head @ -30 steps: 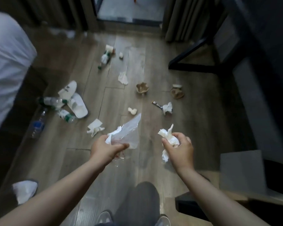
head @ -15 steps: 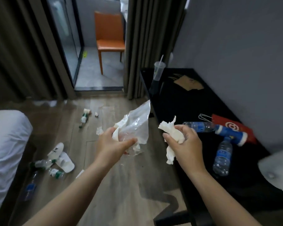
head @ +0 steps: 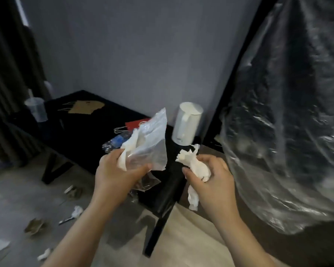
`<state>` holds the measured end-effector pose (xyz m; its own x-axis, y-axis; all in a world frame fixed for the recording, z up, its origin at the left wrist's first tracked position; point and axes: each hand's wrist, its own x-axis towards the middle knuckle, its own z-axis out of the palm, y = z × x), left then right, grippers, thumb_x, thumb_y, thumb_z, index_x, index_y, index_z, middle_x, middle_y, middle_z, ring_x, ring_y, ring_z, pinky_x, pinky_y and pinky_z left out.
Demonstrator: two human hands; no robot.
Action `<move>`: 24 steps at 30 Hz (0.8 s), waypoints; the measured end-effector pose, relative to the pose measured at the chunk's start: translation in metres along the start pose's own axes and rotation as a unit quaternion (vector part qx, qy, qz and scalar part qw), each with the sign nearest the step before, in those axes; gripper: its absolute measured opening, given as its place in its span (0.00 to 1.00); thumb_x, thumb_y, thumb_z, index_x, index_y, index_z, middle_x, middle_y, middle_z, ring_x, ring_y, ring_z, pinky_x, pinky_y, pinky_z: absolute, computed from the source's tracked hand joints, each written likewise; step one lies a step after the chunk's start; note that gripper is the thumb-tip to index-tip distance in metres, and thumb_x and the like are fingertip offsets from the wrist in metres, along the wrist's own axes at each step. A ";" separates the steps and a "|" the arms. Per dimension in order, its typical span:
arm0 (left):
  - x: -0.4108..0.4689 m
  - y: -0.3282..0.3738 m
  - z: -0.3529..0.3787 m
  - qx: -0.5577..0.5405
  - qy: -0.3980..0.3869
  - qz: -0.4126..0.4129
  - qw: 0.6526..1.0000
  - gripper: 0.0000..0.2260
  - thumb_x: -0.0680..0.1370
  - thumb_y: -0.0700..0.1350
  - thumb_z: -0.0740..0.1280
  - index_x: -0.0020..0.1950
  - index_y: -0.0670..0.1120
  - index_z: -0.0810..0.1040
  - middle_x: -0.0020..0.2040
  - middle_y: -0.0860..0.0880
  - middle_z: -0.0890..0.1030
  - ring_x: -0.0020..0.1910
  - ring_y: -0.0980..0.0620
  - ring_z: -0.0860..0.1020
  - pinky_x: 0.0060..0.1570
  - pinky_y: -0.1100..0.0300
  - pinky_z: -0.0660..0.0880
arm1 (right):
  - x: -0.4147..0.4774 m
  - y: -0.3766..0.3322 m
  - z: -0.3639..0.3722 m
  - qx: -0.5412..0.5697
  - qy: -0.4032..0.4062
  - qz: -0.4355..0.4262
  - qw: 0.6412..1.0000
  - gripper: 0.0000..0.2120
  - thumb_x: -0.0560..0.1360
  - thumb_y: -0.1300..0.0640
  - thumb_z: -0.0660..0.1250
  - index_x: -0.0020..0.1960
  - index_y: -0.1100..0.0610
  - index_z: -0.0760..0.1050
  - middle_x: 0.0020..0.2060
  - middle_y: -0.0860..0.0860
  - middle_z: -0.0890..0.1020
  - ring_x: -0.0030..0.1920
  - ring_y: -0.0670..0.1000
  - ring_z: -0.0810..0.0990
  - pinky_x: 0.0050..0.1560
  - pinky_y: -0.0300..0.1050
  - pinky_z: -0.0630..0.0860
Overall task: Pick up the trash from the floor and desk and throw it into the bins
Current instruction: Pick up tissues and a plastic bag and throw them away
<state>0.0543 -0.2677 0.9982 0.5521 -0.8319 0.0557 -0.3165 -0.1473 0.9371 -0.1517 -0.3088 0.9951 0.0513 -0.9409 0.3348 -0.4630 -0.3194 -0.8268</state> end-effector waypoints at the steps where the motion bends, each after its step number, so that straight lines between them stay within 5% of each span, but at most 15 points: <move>1: -0.006 0.011 0.015 0.000 -0.025 0.018 1.000 0.19 0.60 0.57 0.78 0.46 0.54 0.77 0.43 0.50 0.81 0.38 0.51 0.81 0.33 0.52 0.79 | -0.007 0.004 -0.021 0.002 0.030 0.014 0.999 0.15 0.67 0.51 0.76 0.51 0.46 0.76 0.48 0.42 0.76 0.48 0.37 0.75 0.45 0.25 0.68; 7: -0.062 0.072 0.101 0.011 -0.171 0.130 0.977 0.12 0.64 0.48 0.78 0.43 0.53 0.77 0.36 0.53 0.81 0.32 0.59 0.79 0.26 0.70 0.70 | -0.054 0.031 -0.131 -0.034 0.157 0.051 0.986 0.14 0.68 0.53 0.77 0.47 0.42 0.74 0.47 0.42 0.75 0.48 0.35 0.74 0.43 0.24 0.66; 11: -0.115 0.098 0.158 0.013 -0.242 0.172 0.955 0.12 0.63 0.47 0.78 0.42 0.50 0.79 0.38 0.50 0.81 0.32 0.56 0.79 0.25 0.69 0.71 | -0.100 0.050 -0.213 -0.059 0.261 0.063 0.961 0.14 0.68 0.54 0.77 0.47 0.43 0.75 0.46 0.42 0.76 0.48 0.36 0.75 0.45 0.25 0.67; 15: -0.185 0.121 0.223 0.017 -0.296 0.195 0.935 0.19 0.58 0.57 0.77 0.44 0.54 0.79 0.46 0.49 0.79 0.39 0.55 0.79 0.32 0.64 0.72 | -0.157 0.073 -0.290 -0.102 0.313 0.076 0.941 0.17 0.66 0.55 0.78 0.46 0.41 0.74 0.45 0.41 0.77 0.48 0.37 0.76 0.46 0.25 0.68; 24: -0.388 0.171 0.338 -0.006 -0.410 0.276 0.870 0.17 0.60 0.55 0.79 0.44 0.55 0.76 0.47 0.51 0.77 0.51 0.53 0.71 0.35 0.72 0.63 | -0.311 0.099 -0.467 -0.140 0.419 0.140 0.886 0.13 0.67 0.57 0.78 0.48 0.48 0.78 0.47 0.46 0.77 0.47 0.38 0.76 0.45 0.25 0.68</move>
<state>-0.4747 -0.1505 1.0207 -0.4175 -0.8768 0.2384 -0.3484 0.3968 0.8492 -0.6262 0.0052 1.0203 -0.7209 -0.5268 0.4504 -0.5620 0.0639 -0.8247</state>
